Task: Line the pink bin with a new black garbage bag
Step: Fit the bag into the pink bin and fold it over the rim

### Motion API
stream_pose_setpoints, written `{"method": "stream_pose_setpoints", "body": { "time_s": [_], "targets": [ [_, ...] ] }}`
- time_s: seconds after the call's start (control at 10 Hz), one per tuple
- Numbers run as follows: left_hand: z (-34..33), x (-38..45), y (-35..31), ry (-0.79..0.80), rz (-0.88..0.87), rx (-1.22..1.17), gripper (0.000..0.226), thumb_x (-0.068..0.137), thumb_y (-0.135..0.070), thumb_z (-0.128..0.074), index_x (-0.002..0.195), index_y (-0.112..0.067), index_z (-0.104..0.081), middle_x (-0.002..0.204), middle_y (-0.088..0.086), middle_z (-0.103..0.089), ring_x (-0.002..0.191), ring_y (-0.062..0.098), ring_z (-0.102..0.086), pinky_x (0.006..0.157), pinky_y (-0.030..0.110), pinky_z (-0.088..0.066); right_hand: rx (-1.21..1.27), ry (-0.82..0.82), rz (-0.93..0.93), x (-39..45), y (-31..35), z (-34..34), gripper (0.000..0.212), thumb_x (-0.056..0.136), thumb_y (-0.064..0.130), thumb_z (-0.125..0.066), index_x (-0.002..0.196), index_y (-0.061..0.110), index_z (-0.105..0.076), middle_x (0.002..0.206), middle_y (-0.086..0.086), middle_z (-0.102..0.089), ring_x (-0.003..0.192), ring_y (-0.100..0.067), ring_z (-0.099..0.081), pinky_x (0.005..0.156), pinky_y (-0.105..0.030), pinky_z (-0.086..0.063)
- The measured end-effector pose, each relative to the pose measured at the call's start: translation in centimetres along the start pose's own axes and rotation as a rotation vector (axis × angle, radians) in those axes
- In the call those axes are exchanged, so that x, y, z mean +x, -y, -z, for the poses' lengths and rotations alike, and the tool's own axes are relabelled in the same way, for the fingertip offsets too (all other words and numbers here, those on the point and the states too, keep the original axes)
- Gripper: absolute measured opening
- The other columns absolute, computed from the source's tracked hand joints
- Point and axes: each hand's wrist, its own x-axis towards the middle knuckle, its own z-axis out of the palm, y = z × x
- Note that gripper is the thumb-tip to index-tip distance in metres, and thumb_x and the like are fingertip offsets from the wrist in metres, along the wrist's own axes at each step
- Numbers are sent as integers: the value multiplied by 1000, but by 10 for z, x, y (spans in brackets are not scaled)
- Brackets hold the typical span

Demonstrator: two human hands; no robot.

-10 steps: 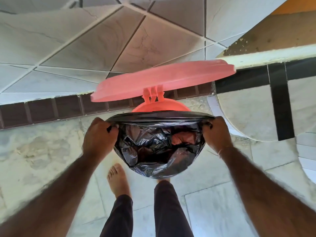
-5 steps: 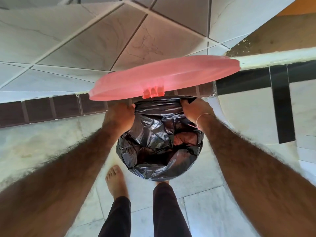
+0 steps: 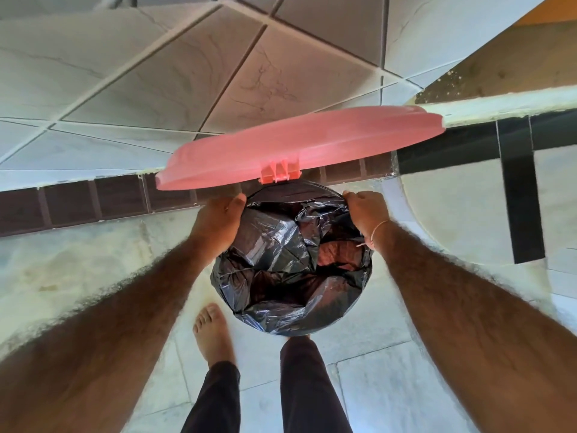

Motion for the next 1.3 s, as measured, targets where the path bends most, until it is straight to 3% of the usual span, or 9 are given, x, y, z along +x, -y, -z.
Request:
{"method": "stream_pose_setpoints", "body": {
  "time_s": [0.1,0.3,0.4,0.5,0.6,0.7,1.0,1.2,1.3],
  "targets": [
    [-11,-20,7,-71,-35,76,53,99,-45,-32,75,-6,-59,67,7,-62,66,25,-56,59,33,-38,41,-172,69,-14,-12,-2,27,88,24,-58,66,8,-57,59,-4,-50,53,-15,-45,40,-17,-36],
    [-51,-29,108,-173,256,-163,37,88,-23,-52,122,-8,-50,112,28,-58,108,40,-54,98,49,-44,124,-147,-97,-16,-65,10,7,85,13,-55,88,13,-62,86,-6,-58,82,-21,-55,82,-41,-51],
    [-133,-52,258,-1,525,-320,35,94,-10,-29,129,-14,-27,121,29,-55,115,43,-50,100,55,-39,136,-152,-31,-29,-73,6,17,83,24,-57,71,12,-60,80,-9,-62,79,-23,-59,75,-37,-48],
    [-156,-56,275,-19,374,-159,38,91,-3,-30,126,-14,-21,109,22,-56,100,43,-57,89,55,-44,96,-157,88,-43,-57,3,45,96,42,-44,80,4,-63,77,-8,-59,73,-22,-51,71,-32,-41],
    [-26,0,83,6,293,-28,20,96,-28,-32,109,-22,-46,83,-3,-52,74,23,-60,78,40,-47,53,-46,77,-40,-45,7,53,98,49,-34,105,8,-67,95,-2,-57,90,-21,-52,86,-29,-39],
    [15,-31,17,31,39,105,36,94,-23,-34,93,-8,-67,83,4,-65,84,27,-60,80,38,-49,65,-21,34,-33,-49,15,45,99,38,-37,108,5,-66,103,-8,-60,97,-25,-55,89,-31,-40],
    [2,-88,32,-88,311,-324,37,77,14,-45,86,-7,-75,65,6,-65,41,-3,-50,38,12,-36,335,-182,-214,-66,-102,11,26,80,22,-50,62,10,-66,71,-10,-63,69,-25,-52,67,-38,-46],
    [4,-80,37,-75,321,-302,45,72,18,-42,78,-13,-73,47,-14,-64,46,4,-57,41,11,-43,339,-75,-287,-63,-120,10,24,88,5,-50,69,17,-58,68,1,-55,63,-20,-52,64,-28,-46],
    [2,-74,48,-94,340,-303,47,70,15,-38,72,-17,-72,65,5,-70,58,20,-62,56,26,-51,256,-82,-304,-50,-124,11,24,90,4,-47,70,12,-57,70,-3,-56,75,-21,-52,55,-24,-41]
  ]
}}
